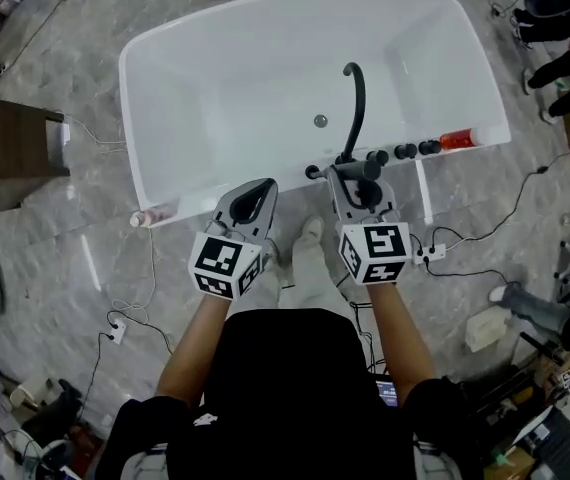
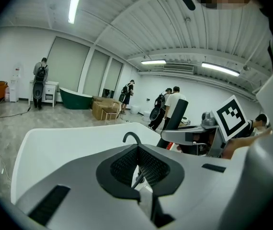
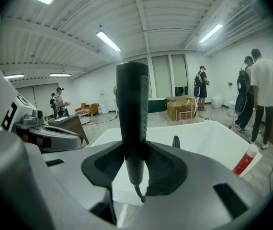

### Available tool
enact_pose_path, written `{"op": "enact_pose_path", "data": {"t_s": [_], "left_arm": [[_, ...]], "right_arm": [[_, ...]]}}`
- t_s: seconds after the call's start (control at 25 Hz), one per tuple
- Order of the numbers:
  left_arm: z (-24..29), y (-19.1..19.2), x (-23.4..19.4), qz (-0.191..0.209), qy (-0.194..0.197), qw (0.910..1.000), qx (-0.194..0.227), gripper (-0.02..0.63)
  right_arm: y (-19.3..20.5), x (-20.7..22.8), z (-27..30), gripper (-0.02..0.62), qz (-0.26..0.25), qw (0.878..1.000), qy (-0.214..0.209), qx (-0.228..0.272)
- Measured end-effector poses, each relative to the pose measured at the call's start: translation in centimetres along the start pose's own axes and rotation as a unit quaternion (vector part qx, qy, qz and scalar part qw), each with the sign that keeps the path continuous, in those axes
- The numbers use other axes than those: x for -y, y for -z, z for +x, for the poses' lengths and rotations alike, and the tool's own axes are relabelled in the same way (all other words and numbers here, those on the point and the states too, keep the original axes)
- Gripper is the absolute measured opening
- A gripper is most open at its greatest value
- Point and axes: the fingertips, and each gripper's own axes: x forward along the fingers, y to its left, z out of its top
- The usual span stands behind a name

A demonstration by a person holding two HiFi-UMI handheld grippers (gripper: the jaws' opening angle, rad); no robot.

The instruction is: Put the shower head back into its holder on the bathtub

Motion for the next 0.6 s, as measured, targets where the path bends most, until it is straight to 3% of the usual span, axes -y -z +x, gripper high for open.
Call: {"op": "enact_pose_path", "data": {"t_s": [0.6], "left_arm": [[4.3,8.1,-3.2,-0.027,-0.022,0.9983,-0.046,0.012]], "right_arm": [[8.5,1.8,5.7,0.138,-0.026,0.997,-0.029,-0.072]]}}
